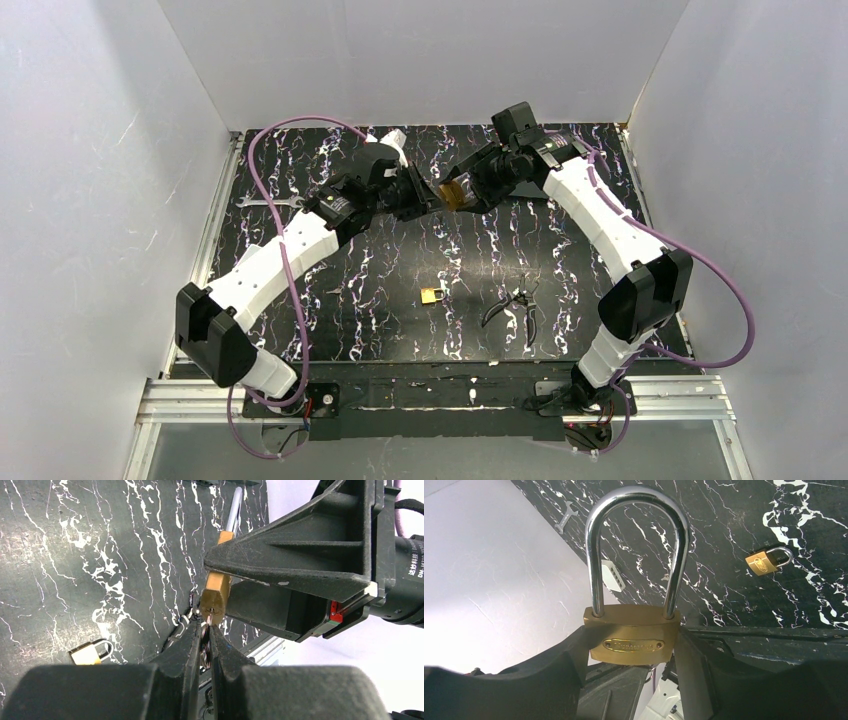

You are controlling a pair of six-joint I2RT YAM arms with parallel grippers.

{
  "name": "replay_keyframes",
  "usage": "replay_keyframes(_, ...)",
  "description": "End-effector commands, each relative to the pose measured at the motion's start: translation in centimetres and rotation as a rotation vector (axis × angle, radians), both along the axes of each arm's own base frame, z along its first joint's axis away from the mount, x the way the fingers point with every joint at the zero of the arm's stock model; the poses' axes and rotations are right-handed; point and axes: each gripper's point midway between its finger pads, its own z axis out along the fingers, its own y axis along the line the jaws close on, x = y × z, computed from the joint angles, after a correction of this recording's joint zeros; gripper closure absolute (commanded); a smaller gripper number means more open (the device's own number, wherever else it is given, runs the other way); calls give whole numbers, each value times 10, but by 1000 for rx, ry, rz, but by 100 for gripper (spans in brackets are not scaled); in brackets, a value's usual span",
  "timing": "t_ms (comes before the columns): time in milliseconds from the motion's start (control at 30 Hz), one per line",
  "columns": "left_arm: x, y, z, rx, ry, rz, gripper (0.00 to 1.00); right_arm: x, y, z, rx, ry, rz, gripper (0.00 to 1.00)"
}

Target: Unlock with the key

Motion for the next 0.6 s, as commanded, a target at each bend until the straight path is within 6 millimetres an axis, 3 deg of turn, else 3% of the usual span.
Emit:
replay_keyframes(0, 9, -11, 34, -77, -84, -18, 100, -15, 11, 52, 125, -94, 61, 99)
replay_keyframes(567, 15, -40, 57, -220, -211, -131, 98, -25, 8, 63, 142, -112, 69, 99)
